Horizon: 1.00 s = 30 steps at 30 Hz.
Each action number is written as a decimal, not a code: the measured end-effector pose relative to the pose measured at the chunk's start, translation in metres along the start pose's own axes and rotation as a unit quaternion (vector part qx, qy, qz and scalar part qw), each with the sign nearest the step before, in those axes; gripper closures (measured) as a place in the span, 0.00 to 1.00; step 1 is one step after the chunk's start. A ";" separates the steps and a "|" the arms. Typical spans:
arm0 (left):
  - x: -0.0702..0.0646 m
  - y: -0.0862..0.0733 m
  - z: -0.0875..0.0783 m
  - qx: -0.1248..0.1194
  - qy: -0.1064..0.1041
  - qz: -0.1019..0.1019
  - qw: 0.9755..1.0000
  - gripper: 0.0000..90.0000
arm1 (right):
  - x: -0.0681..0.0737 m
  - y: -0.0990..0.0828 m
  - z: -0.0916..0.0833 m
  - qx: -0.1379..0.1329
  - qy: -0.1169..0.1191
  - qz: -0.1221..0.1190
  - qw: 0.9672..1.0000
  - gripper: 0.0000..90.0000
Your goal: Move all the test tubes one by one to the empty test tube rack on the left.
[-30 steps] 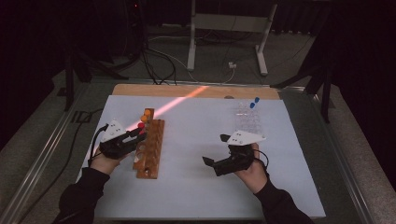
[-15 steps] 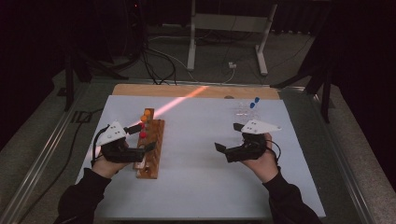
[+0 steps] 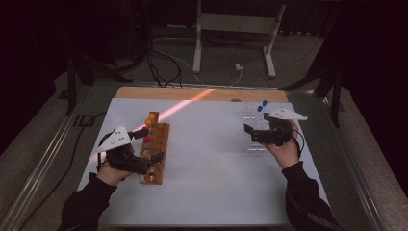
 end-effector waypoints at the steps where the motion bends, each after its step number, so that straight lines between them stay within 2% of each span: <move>1: 0.000 0.000 0.000 0.000 0.001 0.000 1.000 0.02 | -0.006 -0.002 0.003 0.003 -0.006 0.002 1.000 0.23; 2: 0.000 0.000 0.001 0.000 0.000 -0.001 1.000 0.02 | -0.012 -0.005 0.007 0.008 -0.014 0.006 1.000 0.25; 4: 0.000 0.000 0.001 -0.003 0.001 0.000 1.000 0.02 | -0.023 -0.011 0.013 0.019 -0.021 0.015 0.999 0.35; 8: -0.001 0.000 0.001 -0.004 -0.003 -0.002 1.000 0.02 | -0.041 -0.022 0.027 0.043 -0.044 0.029 0.998 0.44; 11: -0.001 0.001 0.001 -0.005 -0.003 0.000 1.000 0.02 | -0.050 -0.028 0.036 0.057 -0.054 0.038 0.996 0.53; 14: -0.001 0.001 0.001 -0.006 -0.001 0.003 1.000 0.02 | -0.056 -0.029 0.043 0.060 -0.060 0.053 0.995 0.60; 19: 0.000 0.001 0.001 -0.004 0.002 0.003 1.000 0.02 | -0.066 -0.031 0.055 0.074 -0.075 0.073 0.992 0.66; 30: 0.001 0.002 0.000 -0.005 0.006 0.007 1.000 0.02 | -0.075 -0.032 0.070 0.095 -0.088 0.081 0.988 0.74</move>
Point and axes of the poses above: each handheld gripper's, and its own axes: z roughly forward along the jaws, y roughly out of its top, x roughly to its left, the point moved 10 cm from there along z, roughly forward along the jaws, and after that the axes turned 2 degrees about -y, right-handed, at the moved point
